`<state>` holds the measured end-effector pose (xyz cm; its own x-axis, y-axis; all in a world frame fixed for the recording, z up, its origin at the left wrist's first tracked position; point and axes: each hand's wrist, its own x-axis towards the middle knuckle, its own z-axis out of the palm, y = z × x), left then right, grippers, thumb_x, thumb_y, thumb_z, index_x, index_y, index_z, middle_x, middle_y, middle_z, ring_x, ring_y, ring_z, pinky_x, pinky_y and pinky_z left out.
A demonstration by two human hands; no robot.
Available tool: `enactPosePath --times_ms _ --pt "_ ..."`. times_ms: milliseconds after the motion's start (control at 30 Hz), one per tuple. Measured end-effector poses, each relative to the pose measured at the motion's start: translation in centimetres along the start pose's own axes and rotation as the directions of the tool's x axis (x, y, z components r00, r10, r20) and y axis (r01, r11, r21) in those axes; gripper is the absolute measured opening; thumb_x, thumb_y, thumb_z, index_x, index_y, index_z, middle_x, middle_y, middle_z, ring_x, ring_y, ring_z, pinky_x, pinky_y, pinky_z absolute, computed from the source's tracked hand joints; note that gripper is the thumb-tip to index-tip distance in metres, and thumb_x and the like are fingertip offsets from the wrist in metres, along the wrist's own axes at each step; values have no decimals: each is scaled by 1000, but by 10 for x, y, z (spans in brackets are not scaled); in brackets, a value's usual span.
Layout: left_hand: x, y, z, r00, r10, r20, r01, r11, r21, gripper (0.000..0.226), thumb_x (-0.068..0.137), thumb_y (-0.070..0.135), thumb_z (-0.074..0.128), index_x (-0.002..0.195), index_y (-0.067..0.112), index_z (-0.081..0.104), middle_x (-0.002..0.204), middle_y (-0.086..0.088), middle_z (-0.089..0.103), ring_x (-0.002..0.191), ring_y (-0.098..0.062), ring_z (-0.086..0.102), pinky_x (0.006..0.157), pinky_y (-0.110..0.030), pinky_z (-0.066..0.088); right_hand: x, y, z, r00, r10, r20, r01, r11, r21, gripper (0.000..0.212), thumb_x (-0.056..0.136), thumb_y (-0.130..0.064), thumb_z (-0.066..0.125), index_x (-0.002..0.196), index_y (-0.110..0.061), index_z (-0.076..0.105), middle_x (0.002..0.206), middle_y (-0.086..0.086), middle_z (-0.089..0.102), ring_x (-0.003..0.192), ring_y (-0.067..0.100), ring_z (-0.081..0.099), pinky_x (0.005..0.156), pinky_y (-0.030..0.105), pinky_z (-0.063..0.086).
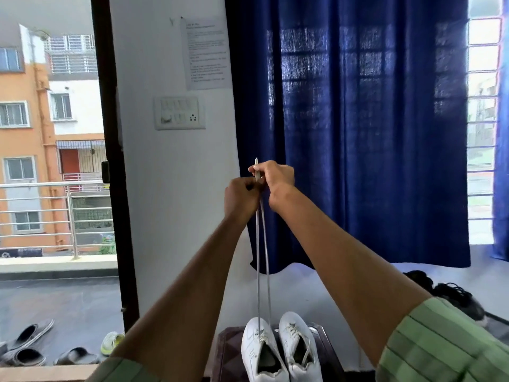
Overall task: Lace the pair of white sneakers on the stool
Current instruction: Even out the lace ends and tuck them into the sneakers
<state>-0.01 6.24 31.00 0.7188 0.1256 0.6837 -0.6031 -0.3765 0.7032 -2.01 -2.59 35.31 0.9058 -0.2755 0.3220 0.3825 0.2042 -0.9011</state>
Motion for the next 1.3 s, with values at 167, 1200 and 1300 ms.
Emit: enactPosePath --times_ms 167,1200,1300 --pt "14 11 -5 999 26 29 -28 999 46 29 99 25 66 72 26 76 62 2 67 57 -13 55 55 -33 44 12 -19 2 999 41 -15 -41 998 48 12 81 -5 70 86 -5 81 94 11 80 64 16 63 36 14 38" --pt "-1 -13 5 974 147 171 -191 942 276 34 91 -2 54 77 14 79 67 0 74 62 -20 71 67 -47 62 -6 122 -50 941 324 96 -329 944 35 25 89 3 52 97 8 75 85 20 78 67 25 74 61 31 59" --pt "-4 -23 10 983 118 144 -150 958 244 30 96 0 55 86 11 81 76 -1 77 65 -17 72 70 -44 63 -10 136 -39 923 346 170 -373 912 171 23 93 5 53 98 3 75 73 14 74 61 22 69 60 27 57"
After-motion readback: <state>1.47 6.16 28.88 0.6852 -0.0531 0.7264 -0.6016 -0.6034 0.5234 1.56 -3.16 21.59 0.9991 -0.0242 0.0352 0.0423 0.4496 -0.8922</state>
